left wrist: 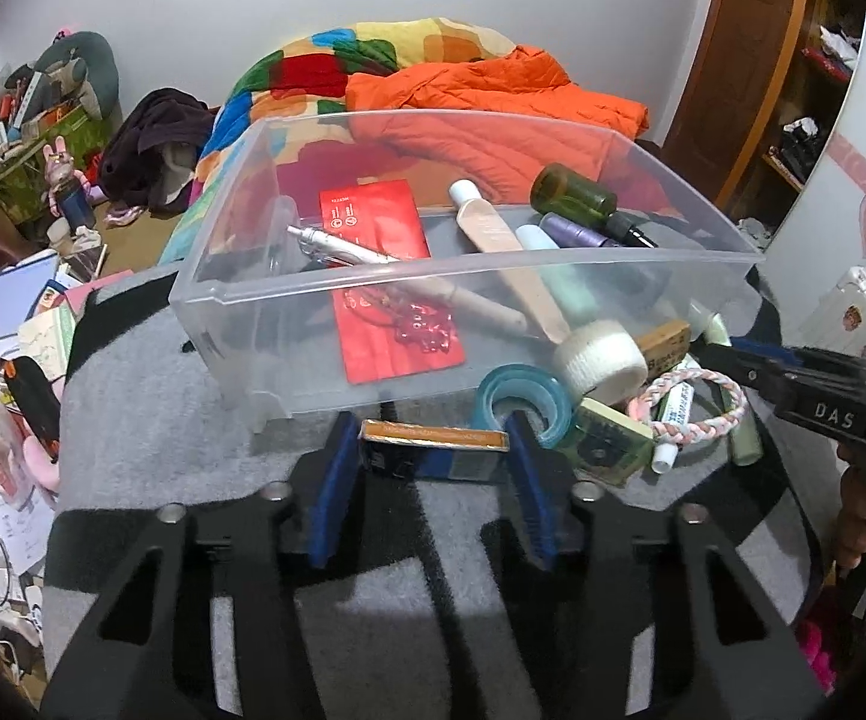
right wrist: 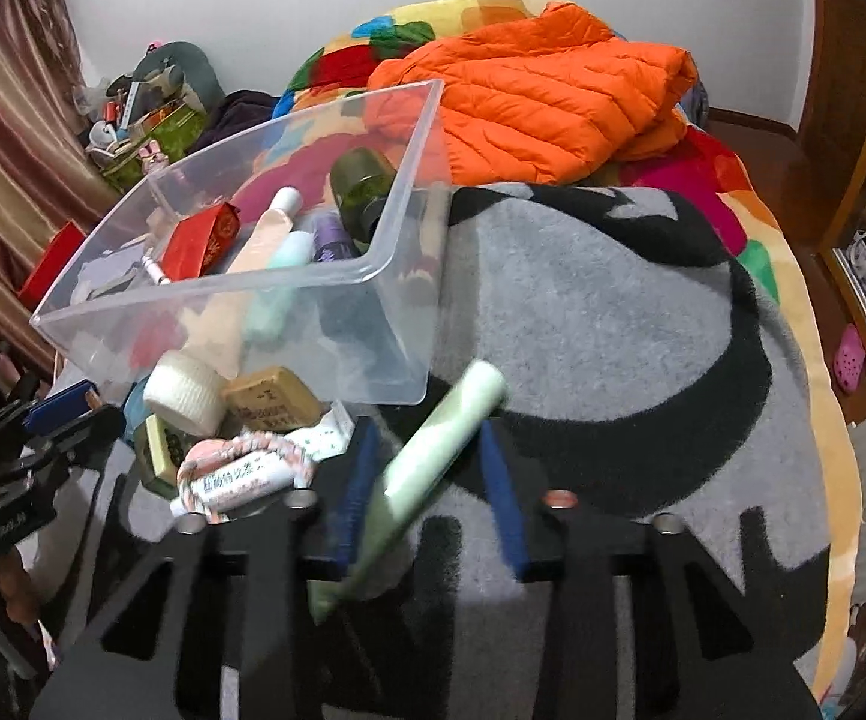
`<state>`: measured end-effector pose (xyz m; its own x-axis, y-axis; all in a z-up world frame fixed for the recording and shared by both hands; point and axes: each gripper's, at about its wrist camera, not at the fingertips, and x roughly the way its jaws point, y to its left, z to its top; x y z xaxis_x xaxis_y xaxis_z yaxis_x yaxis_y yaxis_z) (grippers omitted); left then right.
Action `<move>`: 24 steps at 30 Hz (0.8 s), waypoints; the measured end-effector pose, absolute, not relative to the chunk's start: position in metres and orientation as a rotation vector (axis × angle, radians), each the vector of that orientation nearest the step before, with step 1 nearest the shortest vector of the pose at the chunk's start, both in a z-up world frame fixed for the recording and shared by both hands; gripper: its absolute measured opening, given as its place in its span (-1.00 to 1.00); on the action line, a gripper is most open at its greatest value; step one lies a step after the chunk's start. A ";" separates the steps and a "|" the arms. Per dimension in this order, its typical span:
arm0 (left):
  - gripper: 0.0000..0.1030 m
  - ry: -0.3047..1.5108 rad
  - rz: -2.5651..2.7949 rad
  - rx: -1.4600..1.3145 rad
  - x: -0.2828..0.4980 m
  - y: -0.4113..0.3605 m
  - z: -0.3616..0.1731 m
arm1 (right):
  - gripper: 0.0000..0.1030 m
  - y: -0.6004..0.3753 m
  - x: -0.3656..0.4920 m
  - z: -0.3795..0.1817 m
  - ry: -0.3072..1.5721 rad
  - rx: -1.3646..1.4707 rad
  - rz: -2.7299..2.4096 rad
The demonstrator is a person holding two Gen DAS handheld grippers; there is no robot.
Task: Organize objects
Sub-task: 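Grasp the blue eraser box with the left gripper while the right grasps the pale green tube, then carry the eraser box and pale green tube with both grippers into the box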
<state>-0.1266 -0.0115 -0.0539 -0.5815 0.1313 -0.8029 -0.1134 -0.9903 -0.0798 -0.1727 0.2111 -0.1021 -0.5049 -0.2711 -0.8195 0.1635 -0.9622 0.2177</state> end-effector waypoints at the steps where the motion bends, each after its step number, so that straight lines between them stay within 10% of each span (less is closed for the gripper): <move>1: -0.09 -0.033 2.684 -1.360 -0.125 -0.012 -0.054 | -0.58 0.210 -0.171 -0.102 -0.145 1.404 -2.522; 24: -0.09 -0.150 2.821 -1.142 -0.079 -0.031 0.006 | -0.73 0.218 -0.124 -0.044 -0.091 1.181 -2.606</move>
<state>-0.0793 -0.0307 0.0062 -0.7153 0.1245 -0.6876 -0.0508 -0.9907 -0.1265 -0.1242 0.2183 -0.0441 -0.6277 -0.2765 -0.7277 0.2250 -0.9593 0.1704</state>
